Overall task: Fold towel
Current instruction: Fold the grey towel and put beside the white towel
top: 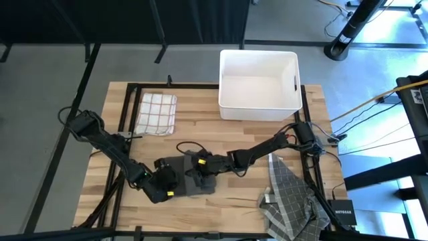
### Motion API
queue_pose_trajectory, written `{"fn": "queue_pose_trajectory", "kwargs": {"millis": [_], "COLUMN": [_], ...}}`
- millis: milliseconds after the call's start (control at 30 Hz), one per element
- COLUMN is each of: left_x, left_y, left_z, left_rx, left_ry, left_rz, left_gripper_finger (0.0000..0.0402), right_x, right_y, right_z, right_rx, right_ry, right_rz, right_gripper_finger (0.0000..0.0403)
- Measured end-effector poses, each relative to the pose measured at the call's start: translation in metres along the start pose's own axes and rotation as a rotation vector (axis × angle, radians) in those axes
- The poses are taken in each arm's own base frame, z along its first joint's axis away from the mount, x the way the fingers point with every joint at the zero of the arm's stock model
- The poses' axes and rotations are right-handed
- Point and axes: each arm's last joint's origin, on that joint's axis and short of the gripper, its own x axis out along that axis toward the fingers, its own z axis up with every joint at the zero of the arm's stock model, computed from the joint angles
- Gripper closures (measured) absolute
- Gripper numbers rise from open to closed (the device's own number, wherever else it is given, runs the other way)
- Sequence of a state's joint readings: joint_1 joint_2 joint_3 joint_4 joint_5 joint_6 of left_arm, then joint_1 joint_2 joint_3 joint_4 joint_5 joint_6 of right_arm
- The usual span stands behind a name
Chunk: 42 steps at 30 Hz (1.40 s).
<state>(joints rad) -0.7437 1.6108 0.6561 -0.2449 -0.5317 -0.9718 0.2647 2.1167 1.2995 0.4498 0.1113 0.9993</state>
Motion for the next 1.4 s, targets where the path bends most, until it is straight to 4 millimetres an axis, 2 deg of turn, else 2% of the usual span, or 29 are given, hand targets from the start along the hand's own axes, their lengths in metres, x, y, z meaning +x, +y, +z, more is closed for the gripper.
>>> {"fn": "queue_pose_trajectory", "kwargs": {"millis": [533, 667, 800, 1000, 1200, 1300, 1400], "left_x": [0.001, 0.000, -0.006, -0.036, -0.089, -0.115, -0.127], "left_y": [0.001, 0.001, -0.001, 0.000, 0.012, 0.016, 0.020], "left_z": [0.000, 0.001, 0.006, 0.024, 0.052, 0.068, 0.079], "left_rx": [0.014, 0.026, 0.056, 0.082, 0.049, 0.024, 0.030], "left_ry": [-0.001, -0.001, 0.006, 0.081, 0.165, 0.079, -0.126], "left_rz": [0.008, 0.006, -0.016, -0.046, -0.096, -0.174, -0.181], "left_gripper_finger": [0.0235, 0.0235, 0.0235, 0.0235, 0.0235, 0.0235, 0.0235], "right_x": [0.009, 0.010, 0.010, 0.010, 0.012, 0.013, 0.013], "right_y": [-0.014, -0.014, -0.014, -0.013, 0.000, 0.007, 0.009], "right_z": [-0.012, -0.012, -0.011, -0.011, -0.005, -0.001, -0.001], "right_rx": [0.037, 0.039, 0.052, 0.134, 0.167, 0.123, 0.054], "right_ry": [0.018, 0.010, 0.002, 0.014, 0.025, 0.023, 0.035], "right_rz": [-0.041, -0.028, -0.031, -0.020, 0.037, 0.062, 0.079], "right_gripper_finger": [0.0379, 0.0367, 0.0336, 0.0272, 0.0236, 0.0233, 0.0234]}}
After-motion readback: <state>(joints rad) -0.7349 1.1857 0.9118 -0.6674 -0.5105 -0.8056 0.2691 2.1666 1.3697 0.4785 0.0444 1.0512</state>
